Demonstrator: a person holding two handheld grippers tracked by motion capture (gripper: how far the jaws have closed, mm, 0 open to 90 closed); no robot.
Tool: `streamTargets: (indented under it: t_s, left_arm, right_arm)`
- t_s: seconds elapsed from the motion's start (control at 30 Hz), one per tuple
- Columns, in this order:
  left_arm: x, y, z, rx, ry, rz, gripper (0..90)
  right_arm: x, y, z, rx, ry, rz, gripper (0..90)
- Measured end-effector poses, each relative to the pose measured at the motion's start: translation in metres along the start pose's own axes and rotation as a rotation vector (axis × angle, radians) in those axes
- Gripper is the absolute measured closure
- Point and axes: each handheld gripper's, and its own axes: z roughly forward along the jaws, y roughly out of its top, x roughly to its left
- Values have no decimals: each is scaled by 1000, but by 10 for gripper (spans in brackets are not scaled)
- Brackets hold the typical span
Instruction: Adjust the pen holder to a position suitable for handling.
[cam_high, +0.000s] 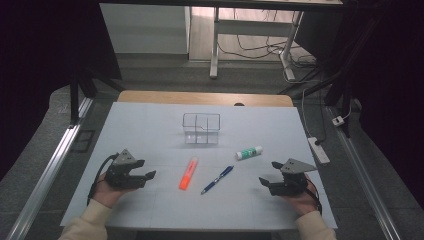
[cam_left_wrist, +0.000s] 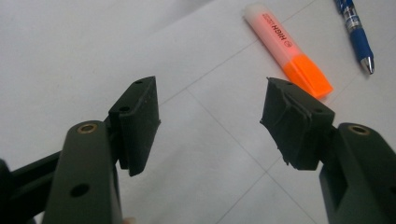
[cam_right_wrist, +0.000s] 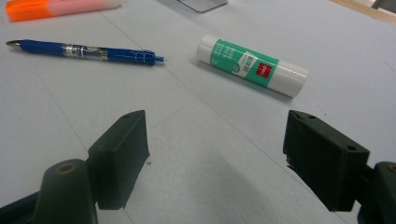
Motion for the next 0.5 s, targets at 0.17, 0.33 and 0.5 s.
streamTargets:
  t_s: [0.17, 0.33, 0.5]
  left_arm:
    - [-3, 3, 2, 1, -6, 18, 362]
    - [-3, 3, 3, -1, -3, 17, 362]
    - [-3, 3, 2, -2, 0, 15, 362]
  right_arm:
    - [0, 0, -1, -1, 2, 1, 225]
    - [0, 0, -1, -2, 6, -1, 225]
    - [2, 1, -1, 3, 15, -19, 241]
